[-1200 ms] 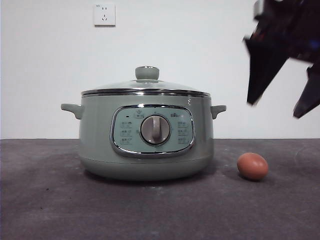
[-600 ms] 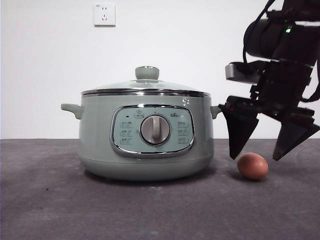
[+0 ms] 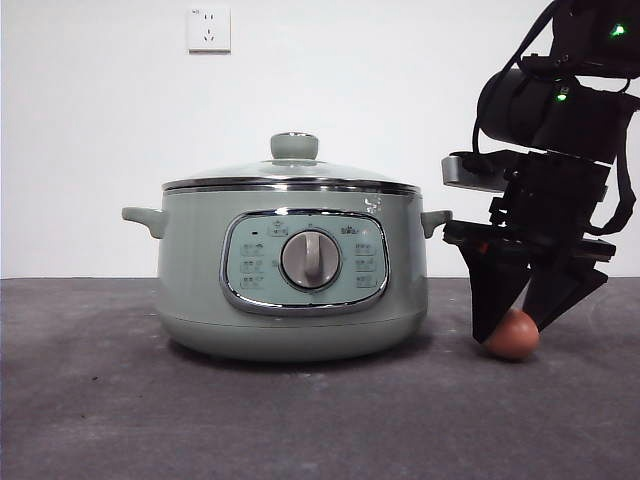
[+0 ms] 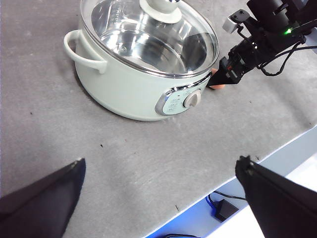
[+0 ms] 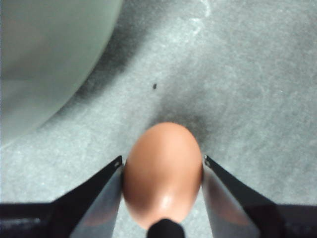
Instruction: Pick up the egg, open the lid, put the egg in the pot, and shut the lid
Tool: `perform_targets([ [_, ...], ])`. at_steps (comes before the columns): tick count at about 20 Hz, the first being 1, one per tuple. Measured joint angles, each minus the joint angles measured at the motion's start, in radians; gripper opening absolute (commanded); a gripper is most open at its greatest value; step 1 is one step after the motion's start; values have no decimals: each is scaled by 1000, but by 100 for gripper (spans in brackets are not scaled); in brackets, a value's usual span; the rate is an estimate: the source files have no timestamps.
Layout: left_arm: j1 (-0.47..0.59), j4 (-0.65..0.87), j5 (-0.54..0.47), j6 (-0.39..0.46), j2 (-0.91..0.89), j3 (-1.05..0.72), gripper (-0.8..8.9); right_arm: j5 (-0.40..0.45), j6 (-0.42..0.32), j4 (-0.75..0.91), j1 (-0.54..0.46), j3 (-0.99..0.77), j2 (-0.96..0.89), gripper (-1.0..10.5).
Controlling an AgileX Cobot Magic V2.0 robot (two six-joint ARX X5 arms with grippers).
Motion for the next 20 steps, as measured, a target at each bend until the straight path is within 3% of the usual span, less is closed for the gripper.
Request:
perform_targets([
  [5, 0, 31, -22, 0, 7, 0, 630, 1, 0, -72, 0, 2, -28, -16],
  [10, -13, 175, -24, -18, 138, 5, 629, 1, 27, -190, 0, 2, -303, -16],
  [14, -117, 331, -53, -33, 317, 66, 629, 1, 33, -260, 0, 2, -543, -16],
  [20, -366, 544, -266, -44, 625, 231, 629, 0, 34, -347, 0, 2, -769, -16],
])
